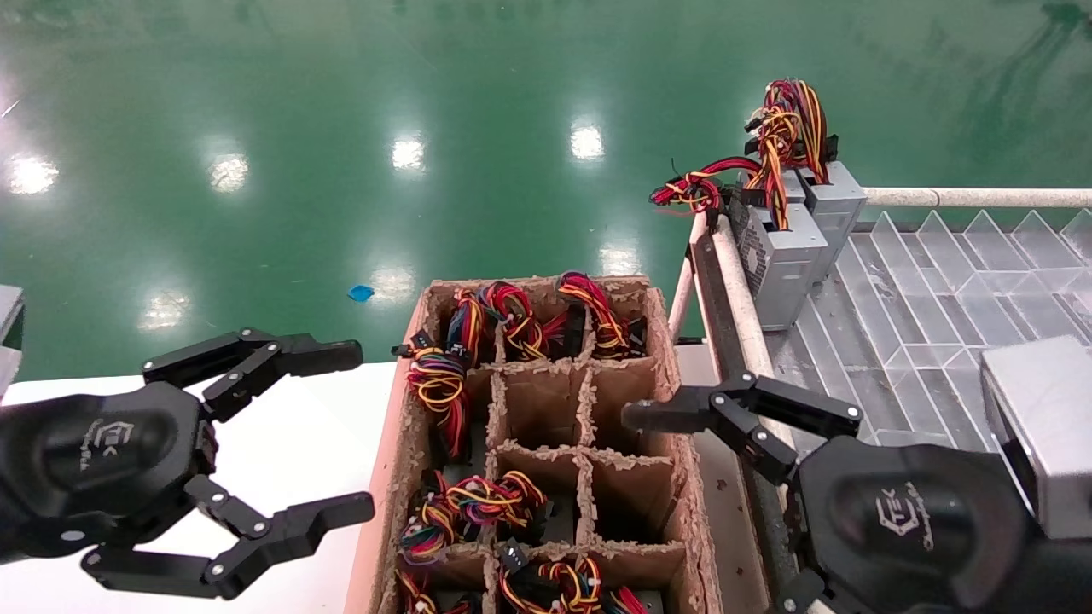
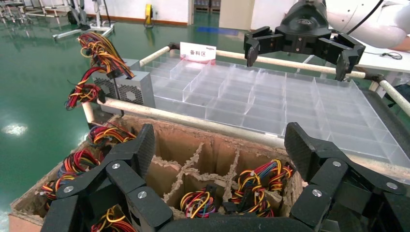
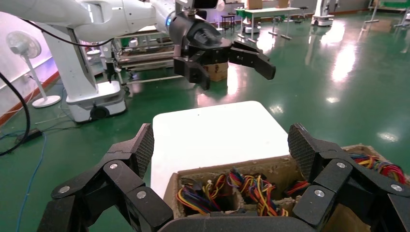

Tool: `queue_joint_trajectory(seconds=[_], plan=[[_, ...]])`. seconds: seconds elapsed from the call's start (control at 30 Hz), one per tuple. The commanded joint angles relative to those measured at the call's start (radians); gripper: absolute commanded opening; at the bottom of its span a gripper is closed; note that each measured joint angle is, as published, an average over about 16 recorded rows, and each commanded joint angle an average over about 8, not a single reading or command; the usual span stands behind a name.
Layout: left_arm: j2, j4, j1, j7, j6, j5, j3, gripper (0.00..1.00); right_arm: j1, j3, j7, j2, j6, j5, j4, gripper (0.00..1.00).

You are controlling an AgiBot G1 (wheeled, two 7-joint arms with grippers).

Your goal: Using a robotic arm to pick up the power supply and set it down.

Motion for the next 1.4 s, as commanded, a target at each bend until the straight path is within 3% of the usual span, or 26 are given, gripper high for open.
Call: queue_joint_trajectory(seconds=[0.03,1.4], plan=[[0.000,0.000,0.000,0.000,0.000,0.000,0.000,1.00,-0.009,0.000,0.005,0.004,-0.005,0.008,0.011,1.00],[0.000,0.000,0.000,0.000,0.000,0.000,0.000,1.00,0.014,-0.001,-0.008,-0.006,0.007,-0.012,-0.018,1.00]])
